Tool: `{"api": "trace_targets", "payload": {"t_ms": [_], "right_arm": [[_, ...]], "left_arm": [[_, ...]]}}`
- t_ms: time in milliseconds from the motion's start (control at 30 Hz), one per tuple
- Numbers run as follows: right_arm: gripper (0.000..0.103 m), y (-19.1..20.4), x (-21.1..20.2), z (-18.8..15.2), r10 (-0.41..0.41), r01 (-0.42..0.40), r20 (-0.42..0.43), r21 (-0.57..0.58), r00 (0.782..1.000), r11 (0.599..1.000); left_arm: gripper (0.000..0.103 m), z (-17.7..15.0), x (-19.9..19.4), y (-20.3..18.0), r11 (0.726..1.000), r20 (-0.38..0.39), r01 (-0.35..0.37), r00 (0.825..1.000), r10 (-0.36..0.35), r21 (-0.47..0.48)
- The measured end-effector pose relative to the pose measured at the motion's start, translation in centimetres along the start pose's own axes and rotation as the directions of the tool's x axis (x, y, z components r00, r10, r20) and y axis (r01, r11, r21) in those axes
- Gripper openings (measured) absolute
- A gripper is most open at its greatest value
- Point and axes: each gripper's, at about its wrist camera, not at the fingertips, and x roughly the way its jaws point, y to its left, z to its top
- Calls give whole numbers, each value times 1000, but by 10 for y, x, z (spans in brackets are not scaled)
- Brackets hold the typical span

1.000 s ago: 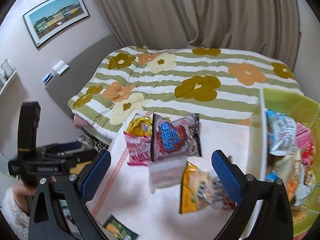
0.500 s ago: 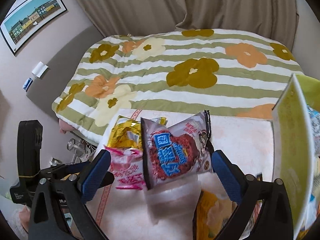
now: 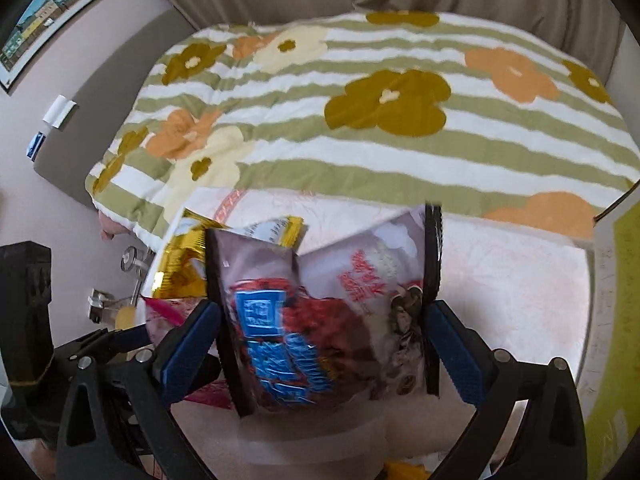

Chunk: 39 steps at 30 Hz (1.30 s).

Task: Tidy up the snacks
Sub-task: 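Grasp the pink-white bag with left tool while right tool grasps purple-blue bag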

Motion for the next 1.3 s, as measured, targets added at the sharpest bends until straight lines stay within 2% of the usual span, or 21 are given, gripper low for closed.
{"api": "trace_targets", "payload": {"t_ms": [200,267,333,433,533,767,1000,1100,1167,1300], "right_arm": [[102,3,11,3,10,-12,-46,-55,999,998],[102,4,14,6,9,-13,-52,-73,999,997],[102,5,16,7,8,-13,-57,-94,998,996],[103,11,22,10,-10,-1,-76,-148,997,989],[103,15,25,12,-14,-2,-82,-184,997,983],[103,17,27,14,-7,-13,-86,-233,996,973],[102,23,26,8,-24,11,-46,-278,999,961],[95,23,21,5,-29,21,-24,-264,999,964],[86,23,15,2,-26,24,-3,-247,1000,969],[81,20,6,-1,-18,23,23,-205,1000,979]], "left_arm": [[79,-1,7,-7,999,13,-35,999,35,25],[70,-2,7,-11,997,25,-65,998,64,48],[53,-1,7,-14,996,31,-62,998,60,68],[50,-2,7,-19,992,37,-86,996,83,93],[46,-3,4,-19,992,39,-79,996,76,102],[44,-11,-12,-13,991,43,-86,996,82,99],[44,-18,-23,-3,994,48,-70,997,67,84],[44,-21,-27,-1,994,49,-65,997,61,86],[44,-20,-30,0,994,52,-61,997,57,89],[44,-22,-39,1,994,66,-57,997,50,99]]}}
